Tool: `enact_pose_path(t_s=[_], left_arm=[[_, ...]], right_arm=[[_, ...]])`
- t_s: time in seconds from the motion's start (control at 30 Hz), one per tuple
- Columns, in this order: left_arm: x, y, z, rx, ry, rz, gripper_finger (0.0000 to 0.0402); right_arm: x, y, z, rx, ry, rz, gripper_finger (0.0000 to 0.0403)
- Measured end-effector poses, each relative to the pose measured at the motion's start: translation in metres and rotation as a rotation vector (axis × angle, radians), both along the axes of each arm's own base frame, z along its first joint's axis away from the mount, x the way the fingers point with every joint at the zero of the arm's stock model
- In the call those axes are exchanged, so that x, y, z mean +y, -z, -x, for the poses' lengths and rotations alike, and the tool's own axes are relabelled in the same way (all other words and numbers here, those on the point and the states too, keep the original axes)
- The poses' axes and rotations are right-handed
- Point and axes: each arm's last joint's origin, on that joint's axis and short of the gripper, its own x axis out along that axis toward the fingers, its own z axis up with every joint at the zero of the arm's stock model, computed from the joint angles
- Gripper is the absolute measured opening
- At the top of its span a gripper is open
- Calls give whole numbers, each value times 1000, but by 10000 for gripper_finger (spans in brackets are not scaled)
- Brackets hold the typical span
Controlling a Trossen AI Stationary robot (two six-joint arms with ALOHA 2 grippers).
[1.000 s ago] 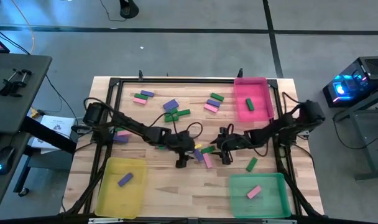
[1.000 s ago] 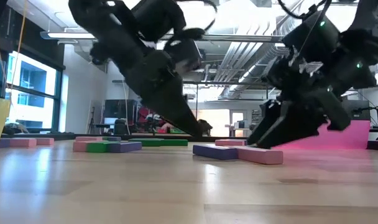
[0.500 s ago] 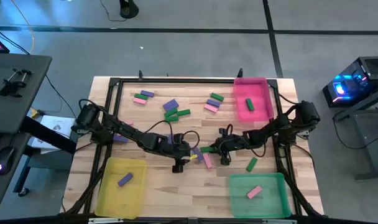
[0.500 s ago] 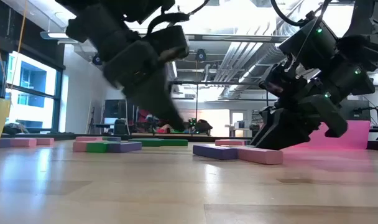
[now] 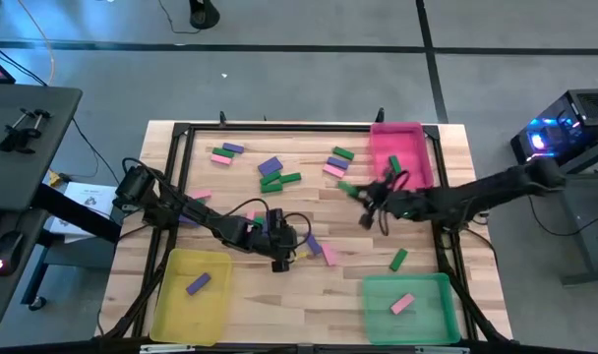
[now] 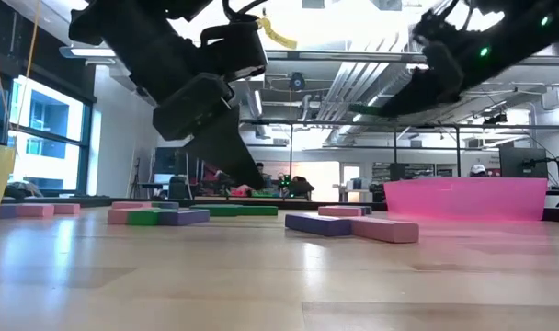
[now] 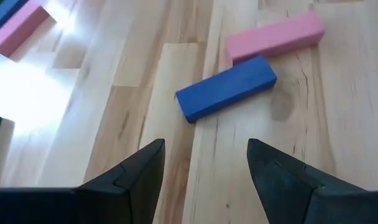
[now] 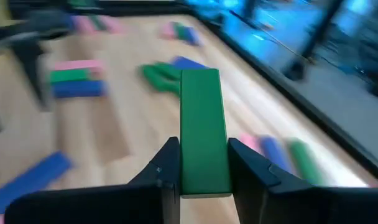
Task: Sort blocks
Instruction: Put the green block into the pink bin
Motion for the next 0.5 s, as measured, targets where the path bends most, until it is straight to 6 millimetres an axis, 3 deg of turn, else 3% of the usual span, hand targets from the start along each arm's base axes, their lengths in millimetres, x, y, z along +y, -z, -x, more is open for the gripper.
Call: enact_pose_path(t_s=[0.1,0.2,0.33,0.5], left_arm=[[1,-1,-1,-12,-3,2,215],[2,-2,-4,-39,-10,10,215],[4,-4,-6,-63,-10,13,215],[4,-5,-7,-64,8,-3,215]], right_arm=[[-11,-19,21,6,131,-65,72],[-25,-26,39,56,275,-159,72],[-44,-18,59,189,486,-291,72],[-70,4,65,279,650,-439,72]])
